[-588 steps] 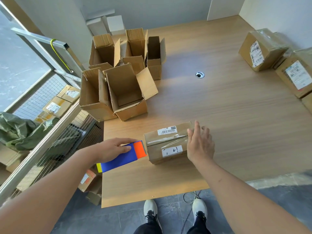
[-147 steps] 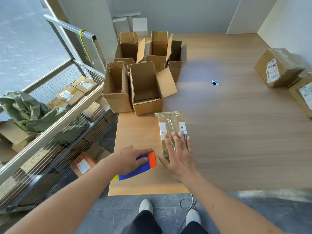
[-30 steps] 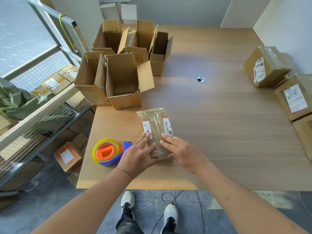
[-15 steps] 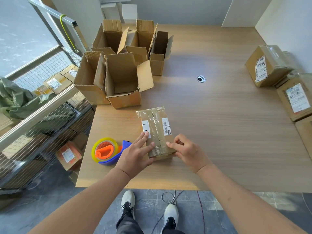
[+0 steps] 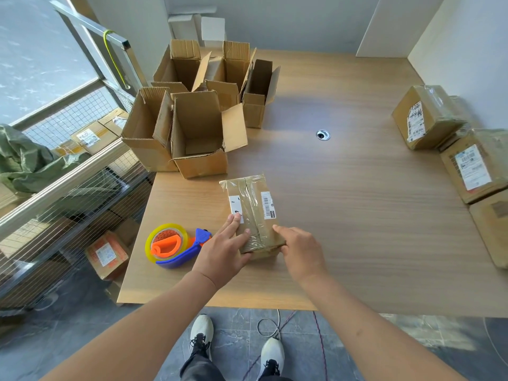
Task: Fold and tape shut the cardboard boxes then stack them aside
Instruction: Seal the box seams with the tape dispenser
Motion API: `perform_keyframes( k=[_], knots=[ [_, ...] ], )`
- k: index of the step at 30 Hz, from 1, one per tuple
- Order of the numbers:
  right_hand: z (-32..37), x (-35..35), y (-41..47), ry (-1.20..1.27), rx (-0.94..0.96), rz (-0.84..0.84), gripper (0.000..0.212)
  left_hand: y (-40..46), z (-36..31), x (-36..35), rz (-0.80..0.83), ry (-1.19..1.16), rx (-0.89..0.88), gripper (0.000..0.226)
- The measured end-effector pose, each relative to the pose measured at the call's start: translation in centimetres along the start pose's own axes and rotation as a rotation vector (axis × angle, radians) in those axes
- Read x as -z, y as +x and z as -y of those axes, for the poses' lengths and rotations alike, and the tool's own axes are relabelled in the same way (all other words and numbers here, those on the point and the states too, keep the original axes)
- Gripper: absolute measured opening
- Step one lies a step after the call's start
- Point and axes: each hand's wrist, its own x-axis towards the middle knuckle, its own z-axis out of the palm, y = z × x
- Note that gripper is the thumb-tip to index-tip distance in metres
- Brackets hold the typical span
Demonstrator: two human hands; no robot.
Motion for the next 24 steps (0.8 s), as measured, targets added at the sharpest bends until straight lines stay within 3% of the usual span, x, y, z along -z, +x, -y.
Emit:
perform_keyframes(
  k=[5,8,16,19,22,24],
  knots=[
    [0.6,1.4,1.2,-0.106,0.027,0.153,0.085,0.1,-0.5,0.7,0.043,0.056,-0.101,0.065],
    [0.8,1.0,1.5,-0.289,0.133,0.120,0.082,0.0,-0.2,0.8,0.059,0.050,-0.111,0.067],
    [-0.1,0.4,1.5,-0.319,0.244,0.032,0.090,0.5,0.3,0.8,0.082,0.077,-0.132,0.065],
    [0.9,1.2,1.8,-0.311,0.210,0.130,0.084,0.6,0.3,0.8,0.083,0.056,-0.127,0.067],
    [2.9,1.5,1.8,-0.317,0.080,0.173,0.105,1.2,0.7,1.6,0.118,0.026,-0.172,0.073],
    [4.0,1.0,1.9,-0.337,0.043,0.171,0.108,1.6,1.4,2.4,0.107,0.034,-0.230,0.074]
  ],
)
